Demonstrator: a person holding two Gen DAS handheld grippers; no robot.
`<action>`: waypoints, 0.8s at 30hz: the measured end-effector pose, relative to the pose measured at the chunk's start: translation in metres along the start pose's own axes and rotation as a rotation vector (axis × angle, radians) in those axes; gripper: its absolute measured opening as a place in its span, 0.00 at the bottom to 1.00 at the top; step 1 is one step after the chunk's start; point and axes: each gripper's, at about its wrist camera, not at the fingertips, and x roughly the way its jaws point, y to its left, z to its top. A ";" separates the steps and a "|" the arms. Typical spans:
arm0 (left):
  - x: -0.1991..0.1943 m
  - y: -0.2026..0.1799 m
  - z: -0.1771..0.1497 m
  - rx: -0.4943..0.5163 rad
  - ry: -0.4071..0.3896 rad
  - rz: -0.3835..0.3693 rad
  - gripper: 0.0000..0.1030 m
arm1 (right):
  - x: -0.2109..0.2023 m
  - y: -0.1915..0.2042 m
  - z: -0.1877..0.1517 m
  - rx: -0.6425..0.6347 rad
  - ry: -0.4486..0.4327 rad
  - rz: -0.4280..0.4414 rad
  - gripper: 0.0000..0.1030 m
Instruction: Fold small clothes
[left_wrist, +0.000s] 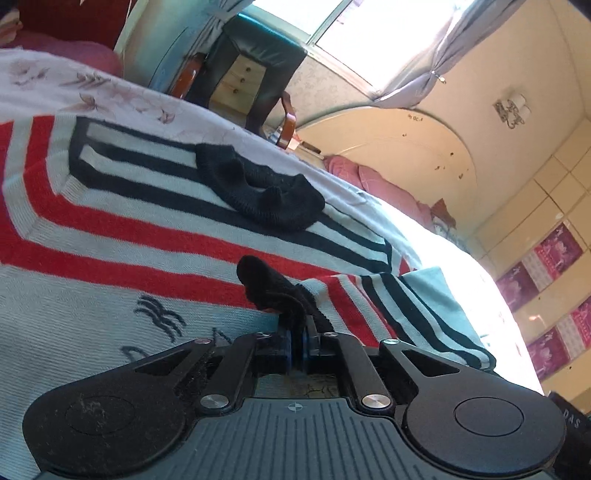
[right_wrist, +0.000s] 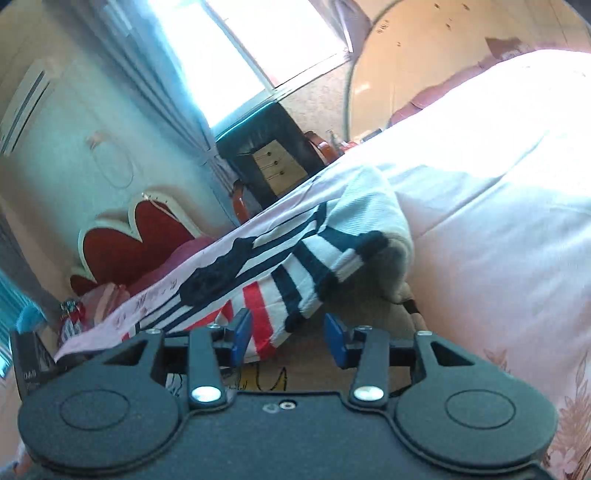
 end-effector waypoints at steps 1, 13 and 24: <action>-0.007 0.006 0.001 0.006 0.002 0.007 0.05 | 0.002 -0.009 0.002 0.058 -0.001 0.013 0.45; -0.038 0.066 0.015 -0.027 -0.015 0.057 0.05 | 0.048 -0.074 0.001 0.522 0.017 0.144 0.49; -0.036 0.063 0.008 0.075 -0.012 0.120 0.05 | 0.061 -0.064 0.019 0.340 0.008 0.008 0.07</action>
